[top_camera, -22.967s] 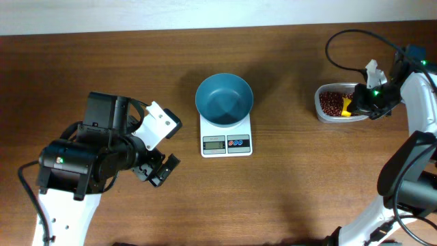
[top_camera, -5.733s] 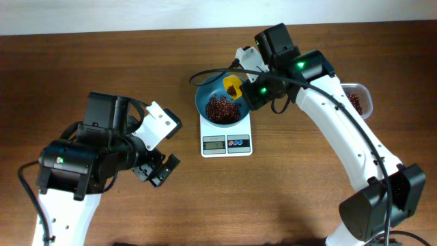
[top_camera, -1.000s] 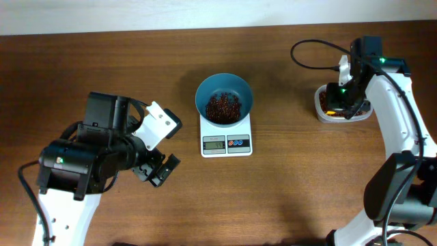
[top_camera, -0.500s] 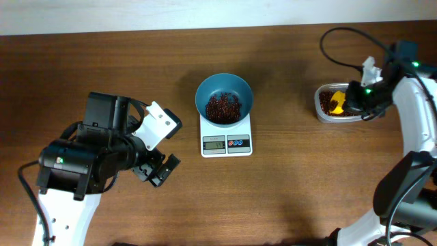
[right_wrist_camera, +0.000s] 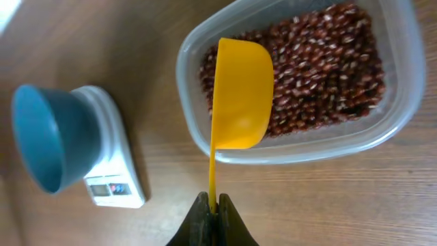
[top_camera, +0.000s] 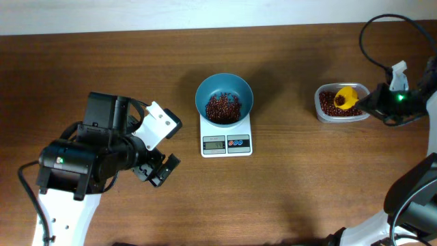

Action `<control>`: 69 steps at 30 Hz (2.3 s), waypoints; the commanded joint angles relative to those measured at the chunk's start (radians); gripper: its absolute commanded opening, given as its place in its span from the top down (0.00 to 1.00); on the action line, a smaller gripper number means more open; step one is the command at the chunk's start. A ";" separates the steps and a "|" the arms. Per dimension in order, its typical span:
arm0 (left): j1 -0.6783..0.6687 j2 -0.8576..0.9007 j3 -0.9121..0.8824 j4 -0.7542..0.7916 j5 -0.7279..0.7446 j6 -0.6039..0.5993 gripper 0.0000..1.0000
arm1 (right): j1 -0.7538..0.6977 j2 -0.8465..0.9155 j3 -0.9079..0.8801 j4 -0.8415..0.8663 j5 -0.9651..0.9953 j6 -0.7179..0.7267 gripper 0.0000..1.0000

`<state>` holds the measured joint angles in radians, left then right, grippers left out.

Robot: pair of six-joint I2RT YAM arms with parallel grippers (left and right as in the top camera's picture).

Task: Scoop item into bowl and weigh 50g on scale
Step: 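Dip the scoop into the beans with the right gripper and lift, then carry the filled scoop left with the right gripper over the bowl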

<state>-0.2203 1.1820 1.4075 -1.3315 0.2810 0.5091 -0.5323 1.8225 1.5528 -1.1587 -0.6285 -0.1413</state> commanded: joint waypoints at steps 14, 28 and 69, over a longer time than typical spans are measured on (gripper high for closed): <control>0.005 -0.006 0.014 0.002 0.012 0.016 0.01 | -0.113 0.002 -0.003 -0.159 -0.443 -0.360 0.96; 0.005 -0.006 0.014 0.002 0.012 0.016 0.01 | 0.257 0.002 0.082 -0.113 -0.463 -0.311 0.96; 0.005 -0.006 0.014 0.002 0.012 0.016 0.01 | 0.722 0.002 0.122 0.186 -0.013 -0.190 0.96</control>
<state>-0.2203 1.1816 1.4075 -1.3312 0.2810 0.5091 0.1741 1.8225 1.6550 -0.9779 -0.6796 -0.3355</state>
